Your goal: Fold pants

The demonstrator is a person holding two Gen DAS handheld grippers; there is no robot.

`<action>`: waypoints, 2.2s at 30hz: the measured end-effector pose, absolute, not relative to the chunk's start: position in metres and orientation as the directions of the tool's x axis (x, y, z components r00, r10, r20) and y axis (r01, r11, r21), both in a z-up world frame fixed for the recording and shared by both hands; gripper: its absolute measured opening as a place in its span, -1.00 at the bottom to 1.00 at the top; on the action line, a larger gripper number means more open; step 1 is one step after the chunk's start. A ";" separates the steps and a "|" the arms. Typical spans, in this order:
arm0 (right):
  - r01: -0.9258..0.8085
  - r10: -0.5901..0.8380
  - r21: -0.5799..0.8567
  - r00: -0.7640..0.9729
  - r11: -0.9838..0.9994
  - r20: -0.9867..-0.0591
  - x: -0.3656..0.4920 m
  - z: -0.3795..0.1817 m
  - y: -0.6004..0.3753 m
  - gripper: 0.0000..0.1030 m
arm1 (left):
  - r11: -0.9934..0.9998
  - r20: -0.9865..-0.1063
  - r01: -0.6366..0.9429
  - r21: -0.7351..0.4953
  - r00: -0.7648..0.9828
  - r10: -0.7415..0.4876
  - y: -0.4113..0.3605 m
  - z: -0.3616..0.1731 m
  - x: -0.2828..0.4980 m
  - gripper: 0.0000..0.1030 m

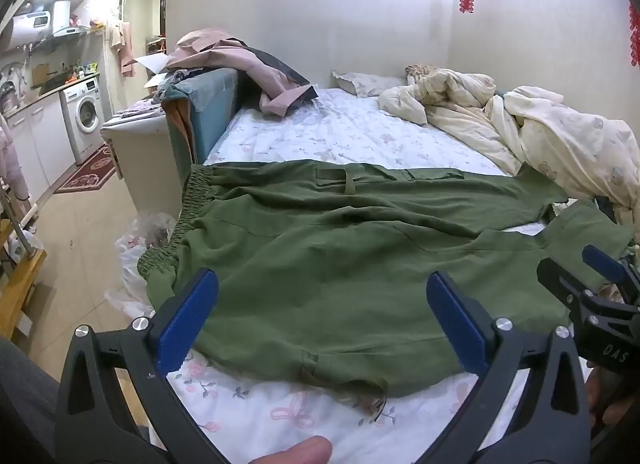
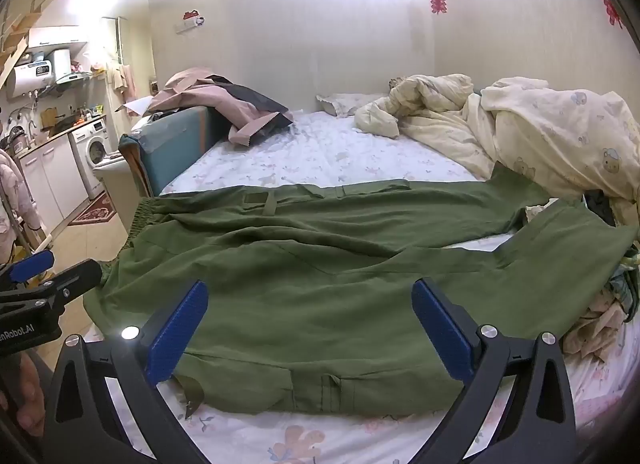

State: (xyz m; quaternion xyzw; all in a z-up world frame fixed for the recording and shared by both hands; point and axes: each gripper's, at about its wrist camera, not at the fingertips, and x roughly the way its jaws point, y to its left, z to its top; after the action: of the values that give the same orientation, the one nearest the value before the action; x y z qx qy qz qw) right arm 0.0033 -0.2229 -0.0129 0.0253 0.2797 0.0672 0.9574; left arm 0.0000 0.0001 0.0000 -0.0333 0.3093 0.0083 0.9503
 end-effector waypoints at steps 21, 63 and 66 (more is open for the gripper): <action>-0.112 0.137 0.080 0.833 0.991 -0.536 0.004 -0.014 -0.223 1.00 | 0.998 -0.586 -0.038 -0.050 0.810 0.002 0.000 0.000 0.000 0.99; -0.102 0.128 0.078 0.835 0.992 -0.534 0.002 -0.010 -0.226 1.00 | 0.999 -0.573 -0.028 -0.044 0.820 -0.003 -0.001 0.003 -0.001 0.99; -0.101 0.128 0.078 0.836 0.992 -0.534 0.002 -0.010 -0.227 1.00 | 0.999 -0.572 -0.028 -0.040 0.820 0.000 -0.001 0.003 -0.001 0.99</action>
State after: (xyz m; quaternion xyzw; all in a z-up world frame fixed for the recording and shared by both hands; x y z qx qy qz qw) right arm 0.0021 -0.2266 -0.0099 0.0234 0.2803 0.0598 0.9578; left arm -0.0009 -0.0009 0.0034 -0.0234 0.2996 0.0072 0.9538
